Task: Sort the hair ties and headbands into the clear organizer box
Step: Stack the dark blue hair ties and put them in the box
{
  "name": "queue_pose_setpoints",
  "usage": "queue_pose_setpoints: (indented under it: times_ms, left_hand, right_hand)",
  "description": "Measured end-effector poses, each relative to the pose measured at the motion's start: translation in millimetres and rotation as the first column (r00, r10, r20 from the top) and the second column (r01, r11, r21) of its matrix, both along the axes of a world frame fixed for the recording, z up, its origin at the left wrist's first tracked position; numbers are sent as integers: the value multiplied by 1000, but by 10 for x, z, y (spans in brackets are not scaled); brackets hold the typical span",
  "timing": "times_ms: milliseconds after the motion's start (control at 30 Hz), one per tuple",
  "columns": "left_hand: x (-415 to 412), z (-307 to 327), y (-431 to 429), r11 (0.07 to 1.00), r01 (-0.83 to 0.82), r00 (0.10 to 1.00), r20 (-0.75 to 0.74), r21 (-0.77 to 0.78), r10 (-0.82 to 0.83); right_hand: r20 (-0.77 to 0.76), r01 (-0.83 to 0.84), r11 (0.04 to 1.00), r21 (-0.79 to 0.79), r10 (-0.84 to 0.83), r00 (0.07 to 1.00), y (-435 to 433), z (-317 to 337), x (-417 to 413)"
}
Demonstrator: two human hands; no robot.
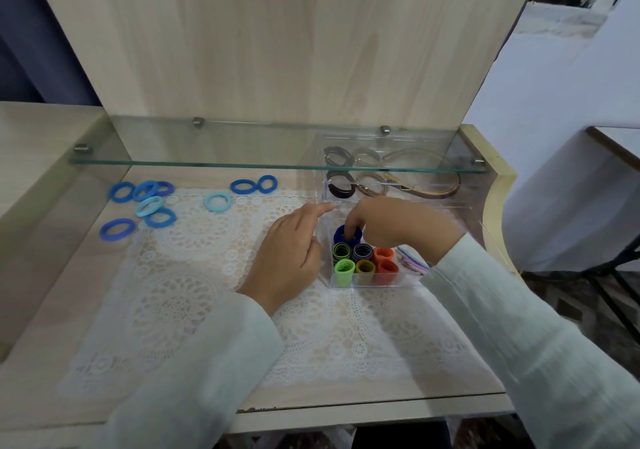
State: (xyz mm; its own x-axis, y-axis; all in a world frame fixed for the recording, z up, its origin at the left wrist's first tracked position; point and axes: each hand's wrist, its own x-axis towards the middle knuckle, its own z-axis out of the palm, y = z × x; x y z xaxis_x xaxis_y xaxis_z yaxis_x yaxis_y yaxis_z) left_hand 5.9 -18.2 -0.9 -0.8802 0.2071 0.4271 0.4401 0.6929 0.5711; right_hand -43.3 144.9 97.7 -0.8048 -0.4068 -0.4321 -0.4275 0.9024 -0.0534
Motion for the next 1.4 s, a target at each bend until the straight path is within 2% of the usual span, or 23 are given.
queue_pose_setpoints:
  times_ms: [133, 367, 633, 767, 967, 1400]
  left_hand:
    - [-7, -24, -1, 1000, -2, 1000, 3, -13, 2]
    - [-16, -37, -12, 1000, -6, 1000, 21, -15, 6]
    - [-7, -23, -11, 1000, 1, 1000, 27, -20, -1]
    - [-13, -26, -14, 1000, 0, 1000, 25, -20, 0]
    - [2, -6, -21, 999, 24, 1000, -11, -39, -24]
    - [-3, -24, -20, 998, 16, 1000, 25, -58, -15]
  right_hand:
    - [57, 55, 998, 0, -55, 997, -62, 18, 25]
    - [57, 152, 988, -34, -150, 987, -155, 5, 54]
    - [70, 187, 982, -28, -185, 980, -176, 26, 98]
    - [74, 250, 956, -153, -241, 968, -92, 20, 109]
    - [-30, 369, 849, -379, -410, 912, 56, -35, 129]
    - [-104, 423, 867, -265, -461, 881, 51, -144, 104]
